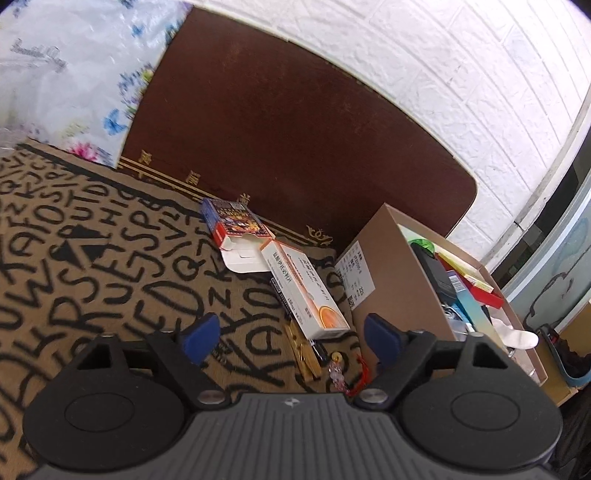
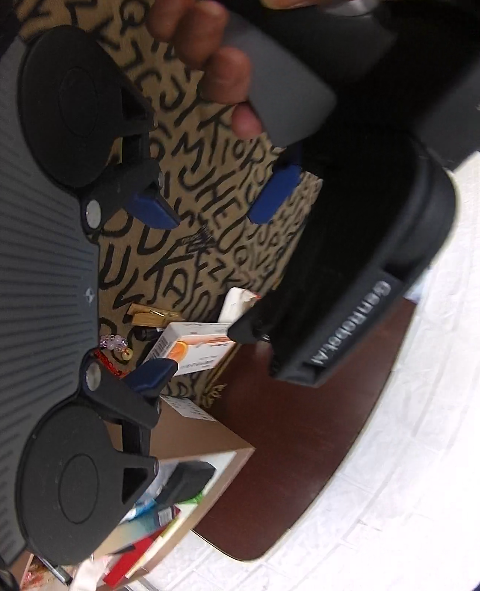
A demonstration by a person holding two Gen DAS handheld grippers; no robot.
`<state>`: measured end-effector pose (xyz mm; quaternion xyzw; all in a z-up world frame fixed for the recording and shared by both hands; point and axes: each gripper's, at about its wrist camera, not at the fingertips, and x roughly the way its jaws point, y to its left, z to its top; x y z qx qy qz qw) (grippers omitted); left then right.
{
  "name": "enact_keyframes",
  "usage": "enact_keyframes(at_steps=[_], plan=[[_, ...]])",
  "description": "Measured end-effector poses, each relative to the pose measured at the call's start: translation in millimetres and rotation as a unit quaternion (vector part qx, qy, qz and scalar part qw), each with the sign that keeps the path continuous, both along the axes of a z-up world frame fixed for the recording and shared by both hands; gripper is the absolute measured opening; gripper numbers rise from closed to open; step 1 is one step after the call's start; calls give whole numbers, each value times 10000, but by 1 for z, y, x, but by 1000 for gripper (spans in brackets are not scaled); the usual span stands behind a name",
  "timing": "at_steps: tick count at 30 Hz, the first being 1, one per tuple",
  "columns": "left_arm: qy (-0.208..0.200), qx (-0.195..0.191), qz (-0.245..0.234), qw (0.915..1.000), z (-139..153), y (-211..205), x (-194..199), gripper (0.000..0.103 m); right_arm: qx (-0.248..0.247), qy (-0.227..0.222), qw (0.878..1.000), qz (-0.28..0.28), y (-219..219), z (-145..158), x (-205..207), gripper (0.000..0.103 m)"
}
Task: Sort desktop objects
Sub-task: 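Grasp the orange-white medicine box with the left tool while the right tool grasps the clothespin and marker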
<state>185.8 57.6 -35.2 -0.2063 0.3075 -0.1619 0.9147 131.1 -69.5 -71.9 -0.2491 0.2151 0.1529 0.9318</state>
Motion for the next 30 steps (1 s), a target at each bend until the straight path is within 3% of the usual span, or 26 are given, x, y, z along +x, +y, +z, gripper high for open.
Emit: enact_keyframes(at_steps=[9, 13, 22, 26, 27, 30], plan=[[428, 127, -303, 9985, -31, -18, 58, 58, -93, 333, 9987, -365, 5, -26, 39, 66], [506, 14, -387, 9980, -39, -21, 76, 58, -52, 329, 9970, -693, 1, -32, 54, 65], [657, -85, -580, 9961, -39, -29, 106, 58, 586, 611, 9926, -870, -10, -37, 74, 63], [746, 172, -835, 9936, -37, -39, 118, 57, 874, 774, 9887, -943, -12, -37, 79, 61], [755, 207, -859, 9932, -36, -40, 119, 51, 942, 821, 9875, -961, -13, -37, 80, 60], [743, 117, -921, 9929, -35, -40, 114, 41, 1232, 986, 9833, -909, -17, -36, 78, 44]])
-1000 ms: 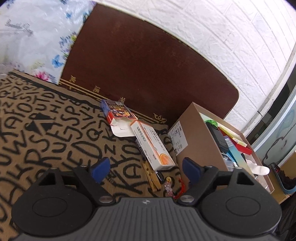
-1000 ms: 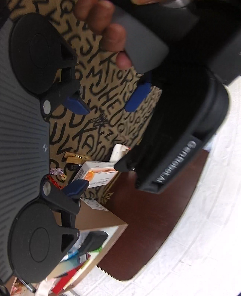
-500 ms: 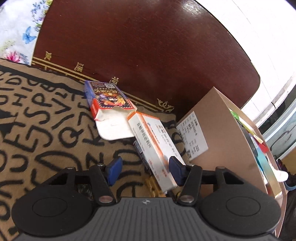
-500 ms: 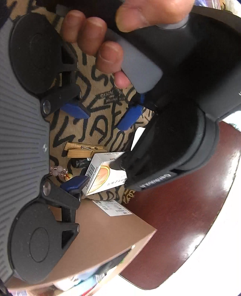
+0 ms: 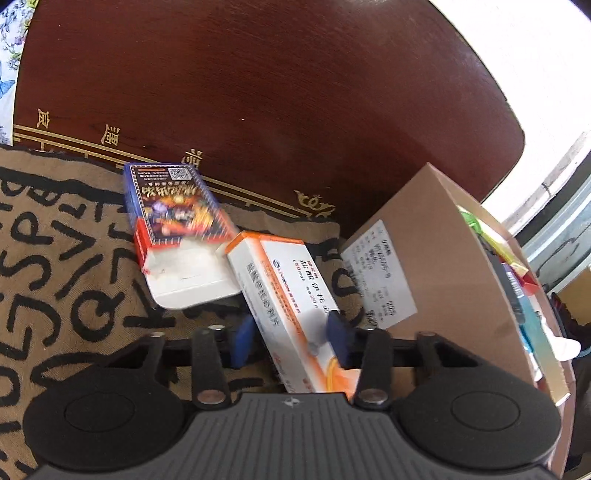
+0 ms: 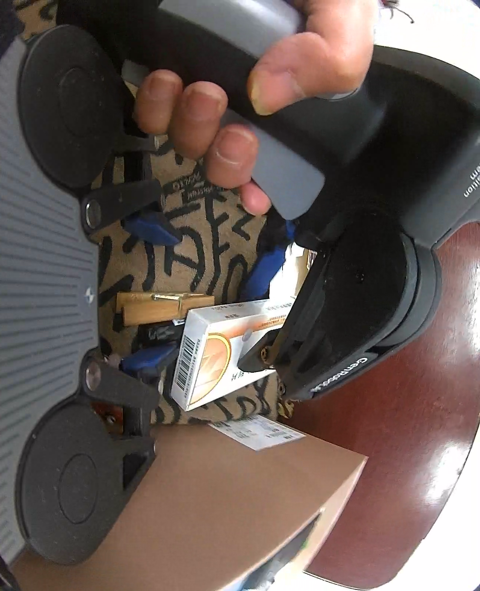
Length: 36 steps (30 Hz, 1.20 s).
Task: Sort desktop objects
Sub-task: 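Grasp the orange-white medicine box with the left tool while the right tool grasps the clothespin and marker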
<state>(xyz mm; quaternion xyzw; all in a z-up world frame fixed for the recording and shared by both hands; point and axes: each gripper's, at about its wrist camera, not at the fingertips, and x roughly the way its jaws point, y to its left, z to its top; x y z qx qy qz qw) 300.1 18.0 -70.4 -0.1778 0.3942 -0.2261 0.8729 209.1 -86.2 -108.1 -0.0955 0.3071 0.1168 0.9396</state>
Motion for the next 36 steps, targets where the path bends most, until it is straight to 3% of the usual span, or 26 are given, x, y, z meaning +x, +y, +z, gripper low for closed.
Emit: enact_keyframes(at_steps=[4, 9, 18, 22, 28, 32, 34, 36], plan=[[-13, -59, -5, 10000, -2, 6, -16, 40, 25, -2, 9999, 138, 1, 1, -8, 30], [-7, -197, 142, 9997, -5, 30, -53, 36, 130, 124, 9991, 376, -1, 3, -28, 28], [51, -442, 444, 9980, -4, 71, -138, 35, 47, 359, 9945, 978, -17, 7, -109, 26], [70, -151, 410, 9990, -5, 71, -174, 29, 51, 493, 9943, 943, -33, 9, -138, 26], [264, -420, 562, 9972, -13, 84, -214, 30, 59, 560, 9946, 874, -55, 8, -184, 26], [219, -269, 603, 9976, -10, 76, -216, 30, 60, 488, 9949, 884, -57, 7, -193, 27], [204, -182, 589, 9979, -7, 71, -214, 32, 120, 513, 9950, 851, -59, 9, -194, 29], [182, -161, 585, 9980, -5, 67, -213, 47, 150, 522, 9950, 843, -61, 9, -193, 34]])
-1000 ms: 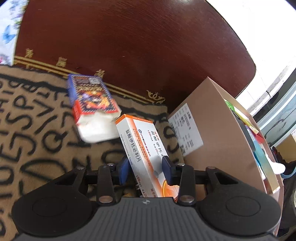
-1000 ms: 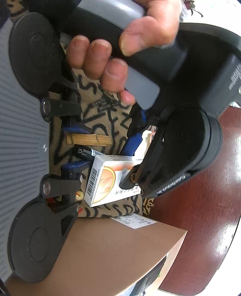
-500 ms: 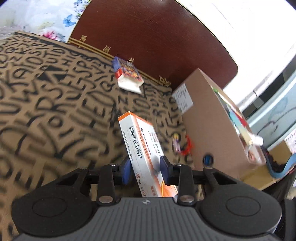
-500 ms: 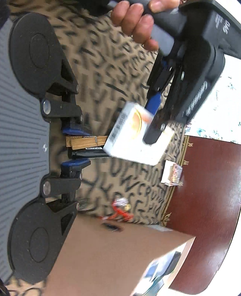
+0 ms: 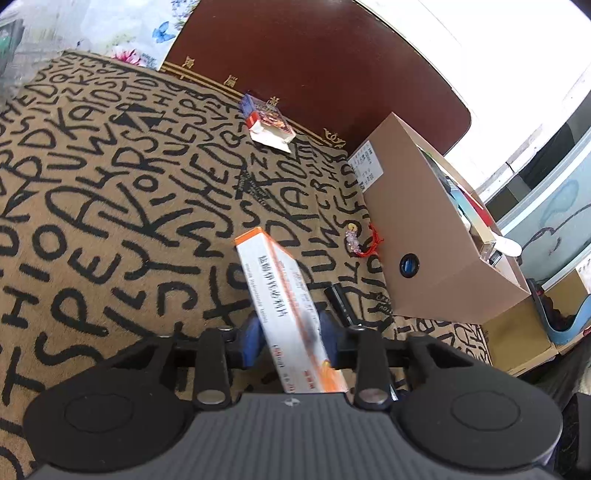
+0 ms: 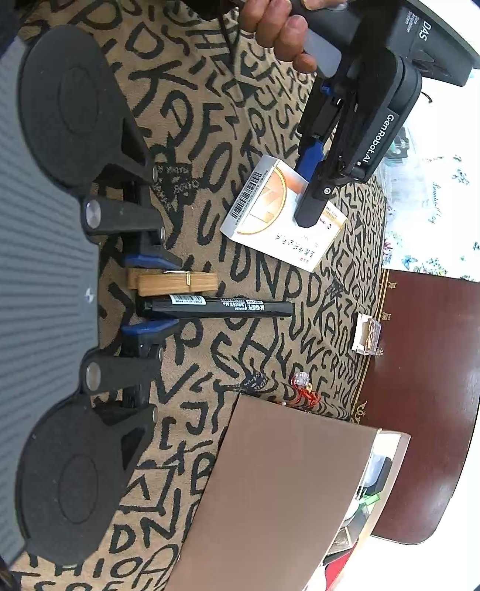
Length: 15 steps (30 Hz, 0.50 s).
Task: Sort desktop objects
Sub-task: 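Grasp the orange-white medicine box with the left tool while the right tool grasps the clothespin and marker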
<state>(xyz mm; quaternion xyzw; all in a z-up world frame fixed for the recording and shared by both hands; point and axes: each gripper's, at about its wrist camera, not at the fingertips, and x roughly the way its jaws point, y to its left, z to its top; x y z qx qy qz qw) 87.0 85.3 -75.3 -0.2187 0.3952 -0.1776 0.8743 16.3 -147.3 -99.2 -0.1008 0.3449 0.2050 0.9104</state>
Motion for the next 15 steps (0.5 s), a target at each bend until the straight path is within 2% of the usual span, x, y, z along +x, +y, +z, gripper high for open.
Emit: enact_keyframes(at_steps=[2, 3, 5, 7, 8, 9, 12, 13, 15], plan=[[9, 15, 47, 10000, 1, -2, 2, 56, 6, -16, 10000, 17, -3, -1, 4, 43], [6, 44, 59, 10000, 2, -4, 3, 56, 25, -9, 10000, 10, -5, -1, 5, 48], [12, 102, 44, 9999, 2, -8, 6, 54, 78, 30, 10000, 34, -8, -2, 11, 49], [19, 167, -11, 9999, 1, -13, 9, 48, 60, 29, 9999, 113, -9, -2, 14, 49], [17, 212, -38, 9998, 1, -15, 9, 36, -3, -12, 9998, 188, -7, -2, 15, 49], [43, 255, -93, 9996, 0, -17, 10, 32, -76, -67, 9996, 260, -6, -2, 15, 49], [69, 300, -125, 9994, 0, -23, 10, 33, -218, -155, 9986, 454, -1, -2, 17, 48], [54, 333, -102, 9994, 0, -25, 10, 35, -205, -145, 9985, 483, -1, -3, 18, 45], [110, 428, -119, 9990, -3, -30, 11, 46, -119, -90, 9986, 501, -1, -3, 21, 42]])
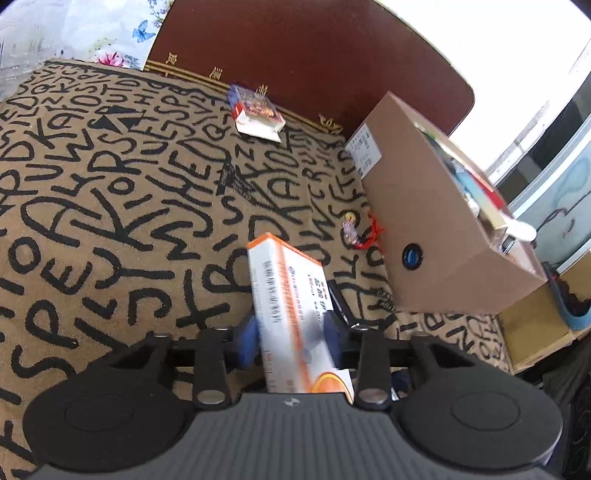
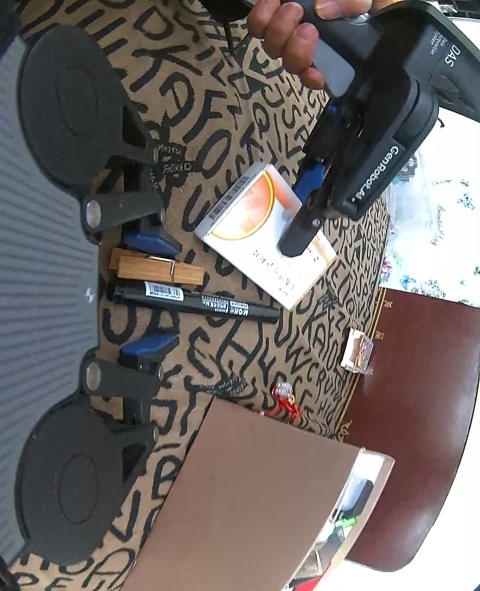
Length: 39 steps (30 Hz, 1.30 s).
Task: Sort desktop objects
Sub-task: 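Grasp the orange-white medicine box with the left tool while the right tool grasps the clothespin and marker, then lift the medicine box with the left tool while the right tool lifts the clothespin and marker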
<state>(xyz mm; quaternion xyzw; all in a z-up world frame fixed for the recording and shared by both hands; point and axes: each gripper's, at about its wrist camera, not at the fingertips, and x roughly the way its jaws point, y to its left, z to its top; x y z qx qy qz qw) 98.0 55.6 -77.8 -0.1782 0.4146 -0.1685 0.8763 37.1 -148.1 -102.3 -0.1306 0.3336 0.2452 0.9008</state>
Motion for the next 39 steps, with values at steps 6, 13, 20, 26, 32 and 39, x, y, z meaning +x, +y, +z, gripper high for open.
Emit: enact_keyframes(at_steps=[6, 13, 20, 26, 32, 39], plan=[[-15, 89, -22, 10000, -4, -9, -3, 40, -8, -6, 9999, 131, 3, 0, -2, 31], [-139, -61, 86, 9998, 10, -3, -19, 26, 288, 10, 9996, -53, -10, 9, -10, 26], [-333, 44, -49, 9994, 22, -12, -30, 21, 271, -151, 9995, -45, -17, 16, -21, 14], [-231, 256, -204, 9992, 16, -24, -26, 22, 72, 47, 9999, 97, -13, 6, -20, 16], [-12, 343, -338, 9988, 1, -36, -18, 24, 188, 130, 9997, 15, -12, 0, -10, 17], [38, 320, -472, 9984, -2, -41, -18, 18, 626, 252, 9972, -322, -16, -4, 6, 14]])
